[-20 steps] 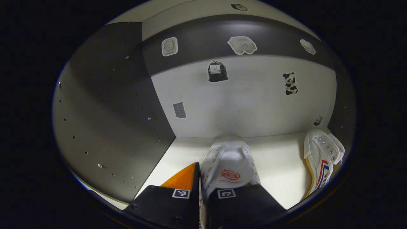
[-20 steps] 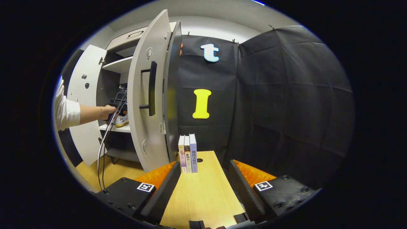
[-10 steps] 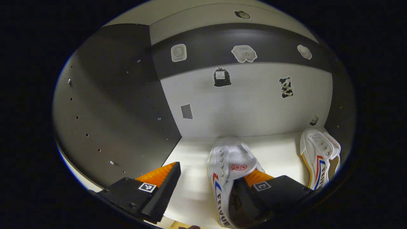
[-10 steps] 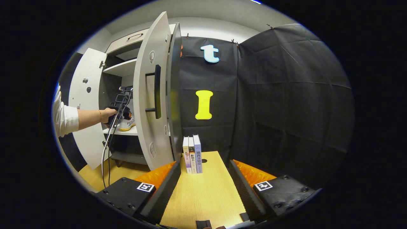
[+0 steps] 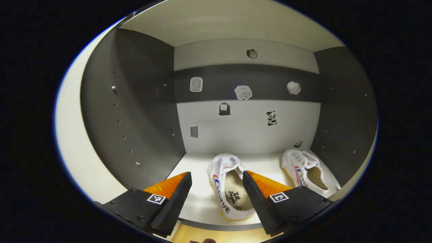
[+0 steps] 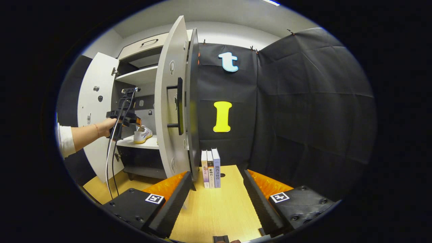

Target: Grab one shoe with the right hand and put it into the shoe cabinet, grab the other shoe with the left hand and put it into the shoe cabinet; then close the right door with the right hand and the left door with the left hand.

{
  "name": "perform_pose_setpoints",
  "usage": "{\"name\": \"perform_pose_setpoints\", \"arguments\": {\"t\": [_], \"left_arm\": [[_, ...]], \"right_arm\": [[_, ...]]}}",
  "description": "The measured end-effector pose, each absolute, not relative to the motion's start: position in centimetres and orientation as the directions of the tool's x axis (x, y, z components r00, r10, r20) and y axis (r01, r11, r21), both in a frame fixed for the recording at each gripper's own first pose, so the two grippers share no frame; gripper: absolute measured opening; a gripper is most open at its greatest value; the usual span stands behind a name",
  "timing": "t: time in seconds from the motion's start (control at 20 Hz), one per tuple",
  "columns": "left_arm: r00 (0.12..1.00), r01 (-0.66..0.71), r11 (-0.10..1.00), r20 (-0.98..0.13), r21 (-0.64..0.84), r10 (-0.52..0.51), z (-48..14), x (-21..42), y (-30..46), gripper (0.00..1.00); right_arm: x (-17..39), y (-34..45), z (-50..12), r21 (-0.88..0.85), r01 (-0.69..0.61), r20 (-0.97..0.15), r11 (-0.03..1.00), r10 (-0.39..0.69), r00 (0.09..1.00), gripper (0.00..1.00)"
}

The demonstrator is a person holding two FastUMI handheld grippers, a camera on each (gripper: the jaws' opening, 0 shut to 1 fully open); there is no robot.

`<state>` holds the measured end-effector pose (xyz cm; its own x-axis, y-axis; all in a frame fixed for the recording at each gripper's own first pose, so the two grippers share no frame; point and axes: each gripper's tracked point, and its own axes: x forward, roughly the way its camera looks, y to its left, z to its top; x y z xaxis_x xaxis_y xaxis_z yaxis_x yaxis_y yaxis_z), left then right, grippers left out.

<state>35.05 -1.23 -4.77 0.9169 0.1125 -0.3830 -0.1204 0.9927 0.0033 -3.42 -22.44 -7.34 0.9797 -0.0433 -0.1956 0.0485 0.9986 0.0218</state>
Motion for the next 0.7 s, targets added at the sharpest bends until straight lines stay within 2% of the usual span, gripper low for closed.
{"name": "perform_pose_setpoints", "arguments": {"t": [0.2,0.4,0.7], "left_arm": [[0.957,-0.058,0.997,-0.287,-0.051,0.041,-0.6,30.0,-3.0,0.95],[0.98,-0.006,0.999,-0.198,-0.039,-0.001,1.9,23.2,-4.5,0.95],[0.983,0.049,0.999,-0.177,-0.01,-0.05,1.7,14.0,-6.5,0.95]], "right_arm": [[-2.5,-22.3,-6.6,0.021,0.052,-0.189,0.998,-0.048,0.981,0.98],[-0.8,-22.2,-4.9,0.032,0.062,-0.16,0.998,-0.056,0.985,0.98],[1.8,-21.8,-2.4,0.059,0.054,-0.138,0.997,-0.045,0.989,0.98]]}}
